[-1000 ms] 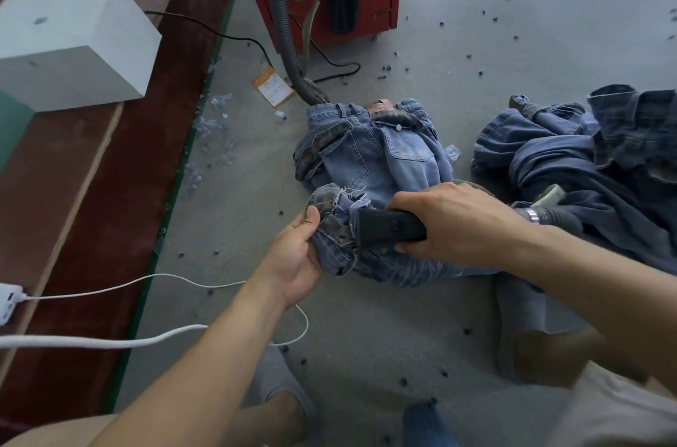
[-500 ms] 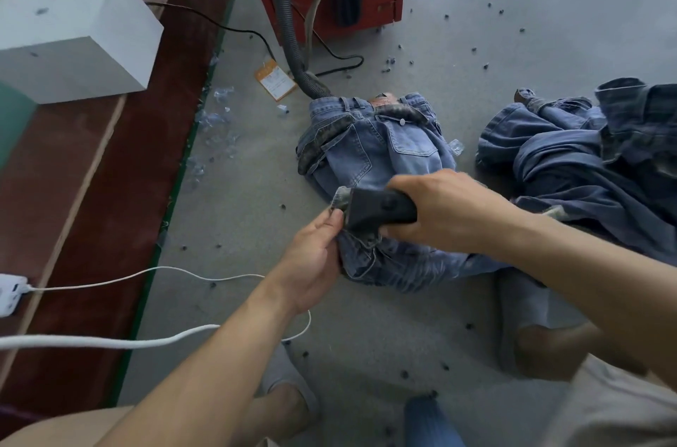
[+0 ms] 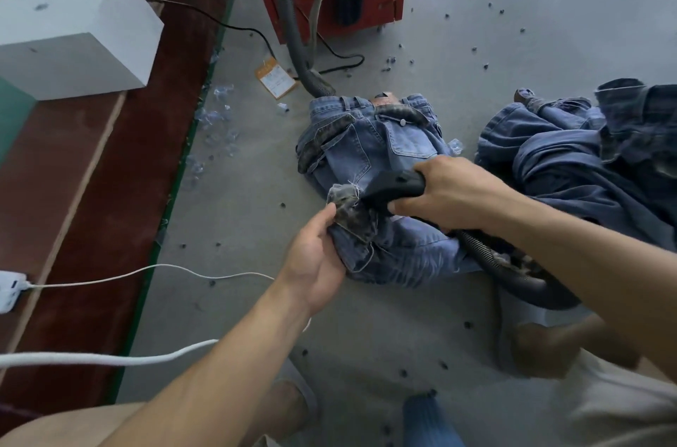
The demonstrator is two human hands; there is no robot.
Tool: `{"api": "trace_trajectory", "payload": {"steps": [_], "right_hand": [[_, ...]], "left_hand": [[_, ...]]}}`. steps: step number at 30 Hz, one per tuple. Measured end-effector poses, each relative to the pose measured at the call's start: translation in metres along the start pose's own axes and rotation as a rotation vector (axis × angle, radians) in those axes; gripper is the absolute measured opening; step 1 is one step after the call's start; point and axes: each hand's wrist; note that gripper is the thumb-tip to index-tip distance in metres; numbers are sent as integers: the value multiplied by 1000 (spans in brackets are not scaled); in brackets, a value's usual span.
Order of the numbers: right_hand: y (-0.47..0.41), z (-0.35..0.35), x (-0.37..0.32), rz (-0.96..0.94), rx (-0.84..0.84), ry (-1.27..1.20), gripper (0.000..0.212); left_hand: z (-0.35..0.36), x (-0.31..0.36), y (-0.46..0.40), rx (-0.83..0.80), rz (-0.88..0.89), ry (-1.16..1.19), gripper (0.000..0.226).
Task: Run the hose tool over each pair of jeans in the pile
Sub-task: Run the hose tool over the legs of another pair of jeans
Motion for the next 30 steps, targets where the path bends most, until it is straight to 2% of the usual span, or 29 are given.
{"api": "trace_trajectory", "payload": {"steps": [3, 5, 7, 11, 13, 15, 18, 19, 21, 24, 27, 30], "right_hand": [[0, -8, 5, 6, -102, -61, 32], [3, -6, 4, -43, -148, 49, 32], [3, 1, 2, -80, -88, 112, 35], [-3, -5, -2, -51, 30, -65, 30], [-4, -22, 1, -33, -27, -74, 27], [1, -32, 7, -56, -116, 26, 27], [9, -20, 6, -110, -230, 138, 29], [10, -12, 3, -126, -237, 130, 29], [7, 0, -3, -143, -160, 85, 30], [-3, -10, 1, -76, -35, -10, 29], [-2, -29, 13, -80, -193, -12, 26], [7, -17, 12, -107, -329, 73, 27]], "left_hand": [[-6, -1, -2, 36, -15, -2, 45], [-10, -4, -3, 42, -24, 8, 43], [-11, -5, -3, 20, -26, 19, 43], [-7, -7, 2, -10, -73, -50, 45], [-6, -8, 1, 5, -78, -32, 45], [-4, -5, -1, 34, -56, -32, 46], [4, -6, -1, 55, -54, -94, 56], [6, -9, 0, 75, -45, -118, 52], [7, -16, 3, 106, -14, -131, 37], [5, -13, 5, 112, -15, -80, 30], [3, -8, 5, 104, -15, -31, 43], [4, -10, 7, 100, -44, -30, 48]]}}
Point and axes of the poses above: each hand's wrist, its own y-axis away from the middle knuckle, its own z-axis out of the palm, x = y × z, and after that the axes turned 13 degrees about z, right-handed
